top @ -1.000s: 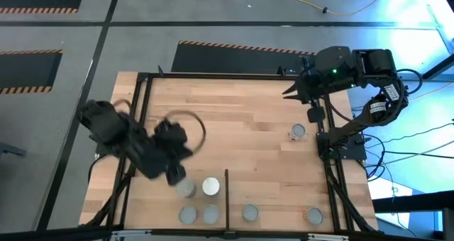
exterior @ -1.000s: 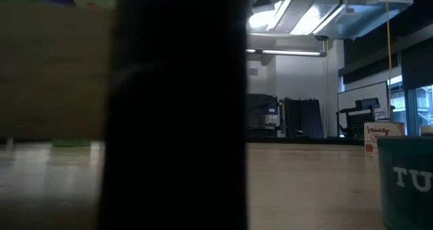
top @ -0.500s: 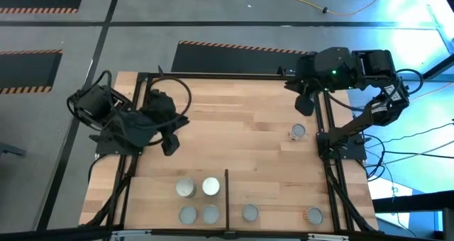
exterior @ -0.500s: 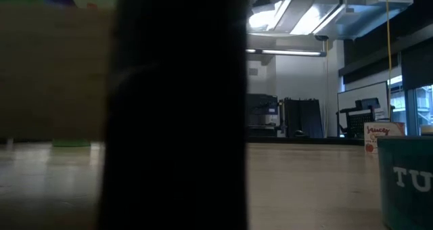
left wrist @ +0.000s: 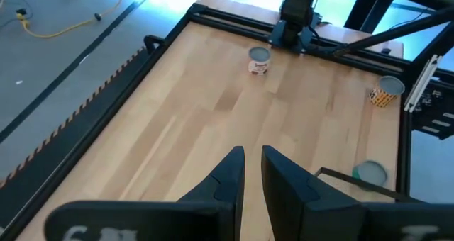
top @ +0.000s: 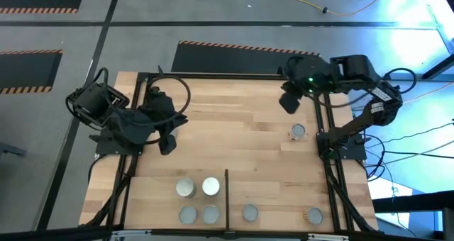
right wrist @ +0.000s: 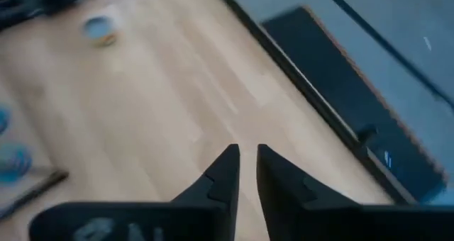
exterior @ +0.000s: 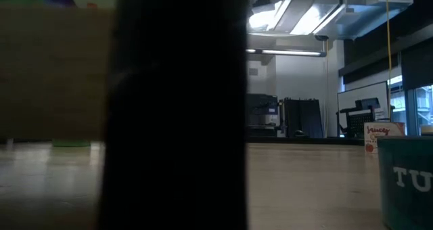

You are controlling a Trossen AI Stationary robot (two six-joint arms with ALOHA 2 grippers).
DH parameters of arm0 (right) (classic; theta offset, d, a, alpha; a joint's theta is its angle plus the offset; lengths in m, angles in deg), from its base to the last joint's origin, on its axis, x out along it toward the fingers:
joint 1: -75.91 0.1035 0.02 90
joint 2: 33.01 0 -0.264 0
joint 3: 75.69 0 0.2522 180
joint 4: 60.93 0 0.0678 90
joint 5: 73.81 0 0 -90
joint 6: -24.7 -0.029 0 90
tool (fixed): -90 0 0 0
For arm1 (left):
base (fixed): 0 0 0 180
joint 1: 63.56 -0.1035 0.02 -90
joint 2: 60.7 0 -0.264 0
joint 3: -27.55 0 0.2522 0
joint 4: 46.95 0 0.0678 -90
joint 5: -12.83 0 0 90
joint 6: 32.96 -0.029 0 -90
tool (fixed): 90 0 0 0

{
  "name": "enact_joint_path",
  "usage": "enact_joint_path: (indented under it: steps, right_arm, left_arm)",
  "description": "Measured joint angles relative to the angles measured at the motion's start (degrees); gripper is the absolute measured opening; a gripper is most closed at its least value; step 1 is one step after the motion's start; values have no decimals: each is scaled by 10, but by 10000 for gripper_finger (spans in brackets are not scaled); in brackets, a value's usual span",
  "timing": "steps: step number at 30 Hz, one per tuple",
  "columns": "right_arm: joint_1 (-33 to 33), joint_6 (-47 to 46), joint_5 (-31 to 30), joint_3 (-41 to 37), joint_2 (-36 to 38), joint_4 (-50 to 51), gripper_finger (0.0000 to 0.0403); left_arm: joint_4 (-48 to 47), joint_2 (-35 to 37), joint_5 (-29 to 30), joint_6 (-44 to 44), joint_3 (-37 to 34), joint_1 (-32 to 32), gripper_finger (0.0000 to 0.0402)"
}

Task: Pick and place cans onto a shelf
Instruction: Put the canned mushroom on the shelf

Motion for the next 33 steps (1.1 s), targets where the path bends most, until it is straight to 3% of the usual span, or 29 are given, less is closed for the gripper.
enact_joint_path:
  steps: [3, 6, 12, 22, 28, 33]
  right_arm:
    - [-18, -69, -10, -19, 0, 0, 53]
    - [-33, -89, 25, -47, 0, 0, 53]
    - [-37, 0, 53, -102, 0, -1, 53]
    - [-37, 52, 53, -113, 0, -30, 53]
    - [-37, 100, 53, -89, 0, -34, 53]
    - [-37, 138, 53, -67, 0, -35, 53]
  left_arm:
    - [0, 0, -1, -18, 0, 0, 41]
    - [0, 0, -7, -49, 0, 0, 41]
    - [0, 0, -44, -78, 0, -1, 41]
    - [1, 0, -47, 3, -13, -75, 41]
    - [1, 0, -112, 51, -70, -155, 41]
    - [1, 24, -180, 90, -167, -200, 41]
